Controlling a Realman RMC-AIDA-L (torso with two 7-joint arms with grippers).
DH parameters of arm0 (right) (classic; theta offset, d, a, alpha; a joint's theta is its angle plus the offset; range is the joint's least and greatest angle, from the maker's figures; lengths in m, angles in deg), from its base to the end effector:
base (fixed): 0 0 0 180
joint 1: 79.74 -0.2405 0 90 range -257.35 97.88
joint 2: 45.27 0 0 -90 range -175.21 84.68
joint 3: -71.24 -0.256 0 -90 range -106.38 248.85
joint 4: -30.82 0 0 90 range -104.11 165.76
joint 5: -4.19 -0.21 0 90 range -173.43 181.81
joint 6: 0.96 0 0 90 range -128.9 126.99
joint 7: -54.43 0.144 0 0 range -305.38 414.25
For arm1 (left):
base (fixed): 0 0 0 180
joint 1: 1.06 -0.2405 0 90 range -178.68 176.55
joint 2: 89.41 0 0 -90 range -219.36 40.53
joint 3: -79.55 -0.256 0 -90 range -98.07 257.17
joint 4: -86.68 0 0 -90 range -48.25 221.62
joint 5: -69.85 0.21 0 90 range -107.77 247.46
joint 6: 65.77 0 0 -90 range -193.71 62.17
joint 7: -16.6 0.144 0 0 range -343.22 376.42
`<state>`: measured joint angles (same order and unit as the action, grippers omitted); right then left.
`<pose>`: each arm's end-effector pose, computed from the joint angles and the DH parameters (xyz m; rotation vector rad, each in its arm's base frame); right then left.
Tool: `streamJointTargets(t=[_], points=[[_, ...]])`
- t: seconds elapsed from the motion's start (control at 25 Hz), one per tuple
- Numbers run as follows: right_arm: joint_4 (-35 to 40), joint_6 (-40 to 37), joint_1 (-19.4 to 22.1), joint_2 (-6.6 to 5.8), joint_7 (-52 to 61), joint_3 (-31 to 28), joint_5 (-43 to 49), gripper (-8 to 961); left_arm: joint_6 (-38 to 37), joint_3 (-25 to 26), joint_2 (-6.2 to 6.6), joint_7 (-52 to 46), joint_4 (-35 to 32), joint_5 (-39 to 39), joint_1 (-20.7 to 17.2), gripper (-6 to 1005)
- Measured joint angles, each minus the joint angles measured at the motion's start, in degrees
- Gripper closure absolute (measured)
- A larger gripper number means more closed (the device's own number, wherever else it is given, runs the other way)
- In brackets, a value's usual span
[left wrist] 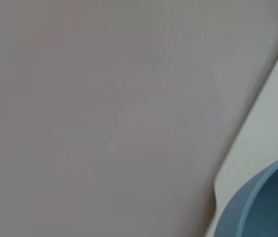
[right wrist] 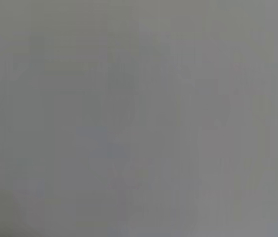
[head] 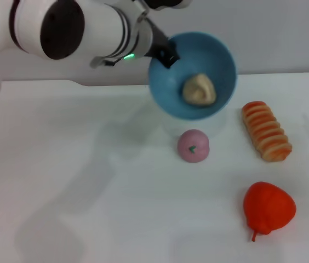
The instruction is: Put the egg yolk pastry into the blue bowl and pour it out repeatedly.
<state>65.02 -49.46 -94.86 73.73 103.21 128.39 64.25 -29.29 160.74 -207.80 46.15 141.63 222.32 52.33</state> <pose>0.3614 0.3383 0.0425 -1.8109 0.6653 0.5308 -0.0722 0.4567 -0.0642 -2.3598 -0.1613 0.1115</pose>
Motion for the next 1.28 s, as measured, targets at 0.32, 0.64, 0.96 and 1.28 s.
streamJointTargets(t=[0.32, 0.64, 0.96, 1.28], points=[[-10.85, -10.33, -0.02, -0.04, -14.24, -0.69, -15.29, 527, -9.71, -5.08, -0.18, 0.06, 0.07, -0.45, 0.72, 999], [-24.32, -21.79, -2.71, 0.08, -29.28, -0.69, -29.10, 528, -16.61, -7.55, -0.18, -0.29, 1.03, -0.58, 0.74, 1000], [-30.59, -22.84, -2.18, 0.29, -29.57, -1.18, -31.60, 528, -29.29, -11.74, -0.25, -0.33, 0.63, -0.60, 0.46, 999], [-34.26, -24.18, -1.68, 0.39, -29.62, -1.79, -31.98, 528, -40.27, -17.44, -0.55, -0.36, -0.44, -0.60, 1.39, 1000]])
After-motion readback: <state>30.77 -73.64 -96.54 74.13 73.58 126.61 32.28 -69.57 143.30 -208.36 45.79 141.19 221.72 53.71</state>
